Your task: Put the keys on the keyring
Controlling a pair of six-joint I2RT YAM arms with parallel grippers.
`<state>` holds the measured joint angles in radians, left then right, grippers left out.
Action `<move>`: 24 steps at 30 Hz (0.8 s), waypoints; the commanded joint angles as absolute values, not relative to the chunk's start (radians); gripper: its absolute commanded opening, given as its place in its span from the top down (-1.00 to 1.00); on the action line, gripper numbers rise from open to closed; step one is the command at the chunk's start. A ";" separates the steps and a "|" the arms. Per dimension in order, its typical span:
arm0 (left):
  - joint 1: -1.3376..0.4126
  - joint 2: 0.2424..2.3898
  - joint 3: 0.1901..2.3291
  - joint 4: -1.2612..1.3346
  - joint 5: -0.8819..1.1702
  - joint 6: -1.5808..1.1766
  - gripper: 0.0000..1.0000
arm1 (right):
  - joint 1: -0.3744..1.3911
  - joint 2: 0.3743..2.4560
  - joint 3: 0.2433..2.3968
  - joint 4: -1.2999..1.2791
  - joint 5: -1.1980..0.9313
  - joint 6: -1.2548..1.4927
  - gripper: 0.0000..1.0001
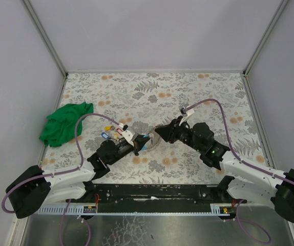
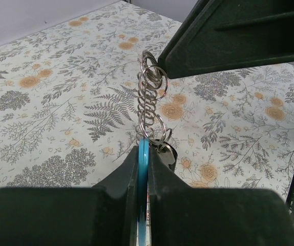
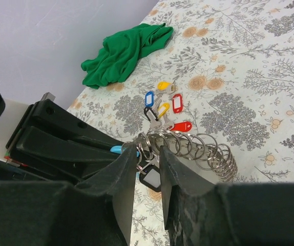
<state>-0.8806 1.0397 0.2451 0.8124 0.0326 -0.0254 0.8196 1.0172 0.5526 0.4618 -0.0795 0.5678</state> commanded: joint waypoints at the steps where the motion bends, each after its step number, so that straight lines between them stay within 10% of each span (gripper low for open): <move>1: -0.876 1.040 0.258 0.926 0.028 -0.038 1.00 | 0.808 1.013 0.556 0.507 -0.038 0.552 0.37; 12: -0.876 1.054 0.261 0.938 0.041 -0.052 1.00 | 0.807 1.062 0.590 0.523 -0.141 0.539 0.46; 24: -0.879 1.081 0.259 0.951 0.036 -0.059 0.97 | 0.793 1.028 0.607 0.437 -0.112 0.435 1.00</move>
